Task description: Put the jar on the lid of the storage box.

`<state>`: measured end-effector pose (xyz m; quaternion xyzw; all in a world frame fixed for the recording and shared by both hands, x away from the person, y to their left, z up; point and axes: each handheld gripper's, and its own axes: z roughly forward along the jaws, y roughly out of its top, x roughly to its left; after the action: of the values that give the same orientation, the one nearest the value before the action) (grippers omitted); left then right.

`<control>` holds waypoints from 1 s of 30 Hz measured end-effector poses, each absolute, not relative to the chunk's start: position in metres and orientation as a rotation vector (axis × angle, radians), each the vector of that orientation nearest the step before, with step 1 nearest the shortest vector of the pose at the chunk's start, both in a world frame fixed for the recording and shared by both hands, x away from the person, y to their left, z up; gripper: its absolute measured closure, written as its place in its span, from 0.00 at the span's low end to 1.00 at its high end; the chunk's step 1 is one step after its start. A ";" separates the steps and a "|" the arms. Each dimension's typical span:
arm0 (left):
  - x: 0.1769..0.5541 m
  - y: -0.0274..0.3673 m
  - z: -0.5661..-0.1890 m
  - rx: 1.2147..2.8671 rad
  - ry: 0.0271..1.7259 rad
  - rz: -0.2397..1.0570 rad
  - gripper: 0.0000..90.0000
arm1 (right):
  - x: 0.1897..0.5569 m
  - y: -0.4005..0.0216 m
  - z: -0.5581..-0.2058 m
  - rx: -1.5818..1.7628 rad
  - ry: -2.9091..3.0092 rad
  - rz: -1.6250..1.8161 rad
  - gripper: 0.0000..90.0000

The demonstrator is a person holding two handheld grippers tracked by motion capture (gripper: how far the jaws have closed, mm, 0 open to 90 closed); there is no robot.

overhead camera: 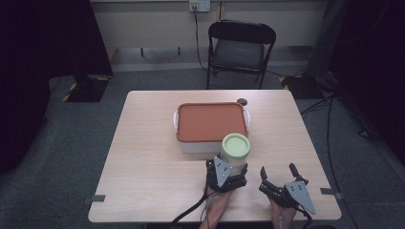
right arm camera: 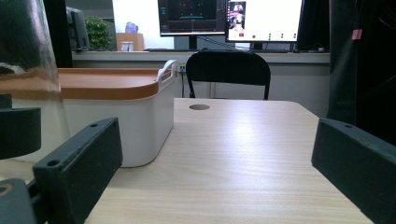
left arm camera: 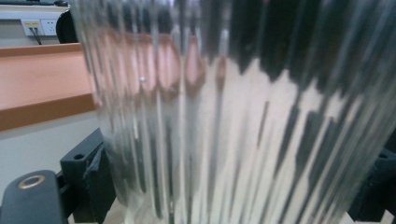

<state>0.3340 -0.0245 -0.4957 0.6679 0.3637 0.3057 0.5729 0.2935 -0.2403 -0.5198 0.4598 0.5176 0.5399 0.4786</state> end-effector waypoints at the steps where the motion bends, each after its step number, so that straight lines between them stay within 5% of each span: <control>1: 0.334 -0.025 -0.496 1.565 0.853 0.717 0.12 | 0.293 -0.240 -0.520 1.123 1.264 1.318 0.01; 30: 0.332 -0.025 -0.495 1.564 0.862 0.728 0.13 | 0.293 -0.240 -0.520 1.123 1.263 1.317 0.01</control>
<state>0.3325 -0.0252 -0.4948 0.6664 0.3672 0.3101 0.5700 0.2935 -0.2403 -0.5198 0.4602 0.5174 0.5397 0.4788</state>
